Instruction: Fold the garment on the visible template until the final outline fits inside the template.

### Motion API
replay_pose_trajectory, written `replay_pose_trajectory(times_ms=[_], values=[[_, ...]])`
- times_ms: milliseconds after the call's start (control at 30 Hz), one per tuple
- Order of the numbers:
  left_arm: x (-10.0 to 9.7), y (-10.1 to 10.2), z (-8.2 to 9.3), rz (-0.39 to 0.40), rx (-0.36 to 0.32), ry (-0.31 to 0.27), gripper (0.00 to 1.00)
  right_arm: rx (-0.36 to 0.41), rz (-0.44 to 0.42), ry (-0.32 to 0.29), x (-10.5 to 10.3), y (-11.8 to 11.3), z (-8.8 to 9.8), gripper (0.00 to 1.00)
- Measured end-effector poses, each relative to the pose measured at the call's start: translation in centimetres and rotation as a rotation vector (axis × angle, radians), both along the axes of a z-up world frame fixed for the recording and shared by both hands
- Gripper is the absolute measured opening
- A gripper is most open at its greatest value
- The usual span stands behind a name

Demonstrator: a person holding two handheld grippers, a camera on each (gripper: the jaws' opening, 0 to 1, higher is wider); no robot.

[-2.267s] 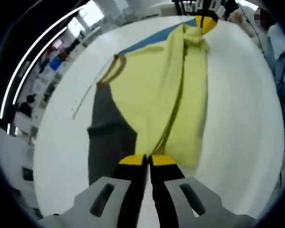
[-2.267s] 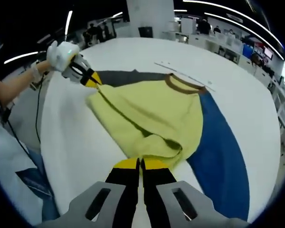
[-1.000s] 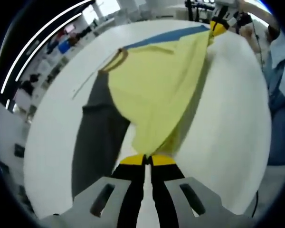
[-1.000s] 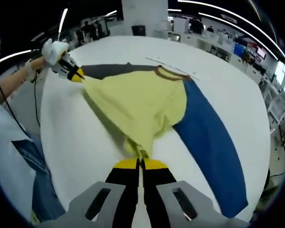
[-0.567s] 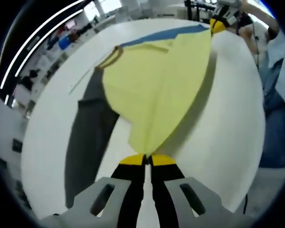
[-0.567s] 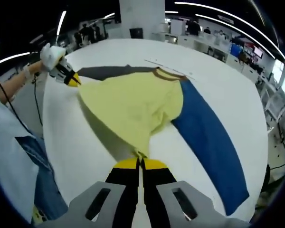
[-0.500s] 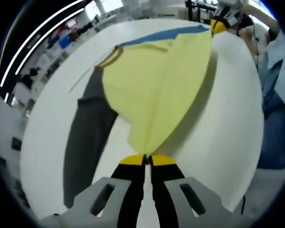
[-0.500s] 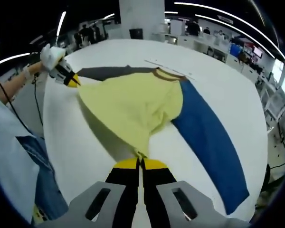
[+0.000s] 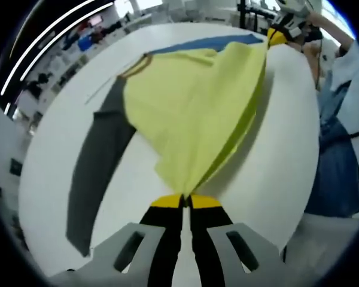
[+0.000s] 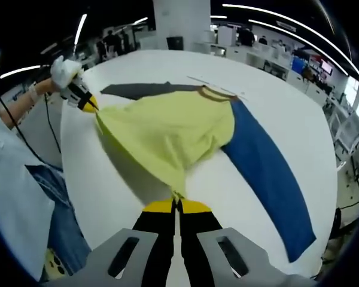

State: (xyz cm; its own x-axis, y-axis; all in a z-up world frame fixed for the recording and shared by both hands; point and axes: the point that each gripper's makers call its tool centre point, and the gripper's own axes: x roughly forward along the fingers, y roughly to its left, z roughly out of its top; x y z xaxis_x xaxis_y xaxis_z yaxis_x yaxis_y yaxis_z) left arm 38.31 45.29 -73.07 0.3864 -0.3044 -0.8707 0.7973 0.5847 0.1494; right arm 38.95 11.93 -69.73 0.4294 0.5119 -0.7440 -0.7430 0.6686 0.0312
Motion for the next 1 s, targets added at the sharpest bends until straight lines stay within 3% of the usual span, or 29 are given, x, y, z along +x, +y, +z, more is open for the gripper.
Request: replay_pose_trajectory(times_ms=[433,700,1000], values=[[-2.7,-0.1,0.8,0.103,-0.053,0.037,0.0,-0.001,-0.001,-0.004,-2.0,-0.1,0.3,0.02],[-4.4,-0.6,1.4,0.109,-0.091,0.054,0.0,0.003,-0.013,-0.016,-2.8,-0.7,0.8,0.02],[-5.8,-1.0,0.9,0.096,-0.077,0.089,0.0,-0.029,0.003,-0.007,-4.1,-1.0,0.4,0.02]])
